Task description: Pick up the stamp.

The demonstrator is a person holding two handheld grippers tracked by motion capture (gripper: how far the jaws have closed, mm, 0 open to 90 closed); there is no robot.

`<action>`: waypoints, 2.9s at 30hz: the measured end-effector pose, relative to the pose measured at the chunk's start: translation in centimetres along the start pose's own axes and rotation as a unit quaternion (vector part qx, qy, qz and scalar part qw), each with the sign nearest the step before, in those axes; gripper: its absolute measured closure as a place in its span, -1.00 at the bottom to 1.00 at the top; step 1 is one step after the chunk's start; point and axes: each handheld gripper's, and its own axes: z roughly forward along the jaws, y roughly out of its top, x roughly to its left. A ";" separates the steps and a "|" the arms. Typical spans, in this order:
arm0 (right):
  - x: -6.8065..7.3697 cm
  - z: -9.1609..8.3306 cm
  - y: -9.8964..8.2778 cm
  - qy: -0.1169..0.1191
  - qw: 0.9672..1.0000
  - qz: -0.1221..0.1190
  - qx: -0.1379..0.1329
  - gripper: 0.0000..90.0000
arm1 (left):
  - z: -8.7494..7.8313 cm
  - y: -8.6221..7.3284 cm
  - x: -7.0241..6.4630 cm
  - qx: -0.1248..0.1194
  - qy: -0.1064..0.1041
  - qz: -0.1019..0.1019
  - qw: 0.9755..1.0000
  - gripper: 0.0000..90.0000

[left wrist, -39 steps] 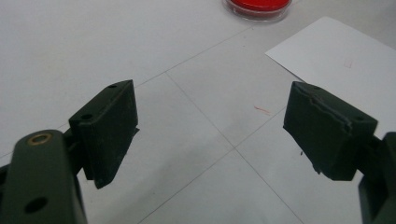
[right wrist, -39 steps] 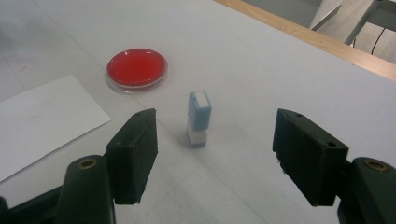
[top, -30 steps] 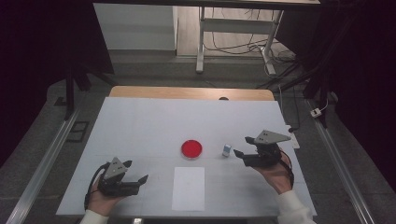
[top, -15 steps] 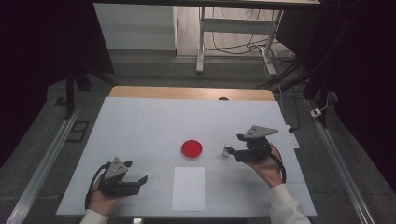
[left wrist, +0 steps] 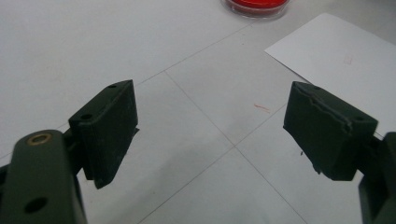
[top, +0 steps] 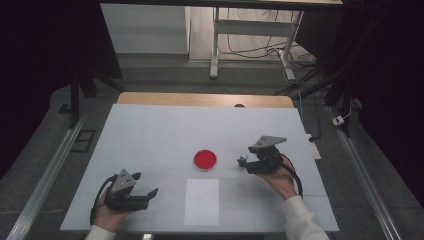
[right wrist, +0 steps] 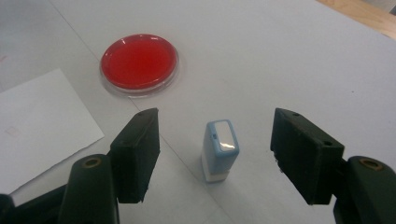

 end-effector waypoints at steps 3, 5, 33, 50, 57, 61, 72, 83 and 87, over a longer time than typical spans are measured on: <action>0.0 0.5 -0.1 0.000 1.000 0.000 0.003 -0.25 | 0.0 0.0 0.0 -0.001 0.000 0.000 1.000 -0.61; 0.0 0.7 -0.1 -0.001 1.000 -0.002 0.006 -0.21 | -0.1 -0.1 0.0 0.000 0.001 -0.001 1.000 -0.61; 0.1 1.8 -1.2 -0.014 1.000 -0.023 0.007 0.65 | 0.1 -0.3 0.1 0.006 0.002 0.001 1.000 -0.61; 0.4 0.9 -0.8 -0.019 0.999 -0.023 -0.024 0.66 | 0.1 -0.3 0.0 0.006 0.002 0.002 1.000 -0.61; 0.5 0.3 -0.5 -0.012 0.999 -0.012 -0.039 0.66 | 0.1 -0.3 0.0 0.007 0.002 0.002 1.000 -0.61; 0.5 0.1 -0.4 -0.014 0.999 -0.008 -0.044 0.66 | 0.1 -0.3 0.0 0.007 0.003 0.002 1.000 -0.61; 1.0 -0.8 0.1 0.003 0.998 0.002 -0.069 0.66 | 0.2 -0.3 0.1 0.008 0.004 0.003 1.000 -0.61; 1.6 -1.3 0.8 0.022 0.995 0.008 -0.093 0.66 | 0.2 -0.4 0.1 0.009 0.004 0.003 1.000 -0.61; 1.9 -1.4 0.9 0.026 0.995 0.007 -0.095 0.66 | 0.2 -0.4 0.1 0.009 0.004 0.002 1.000 -0.61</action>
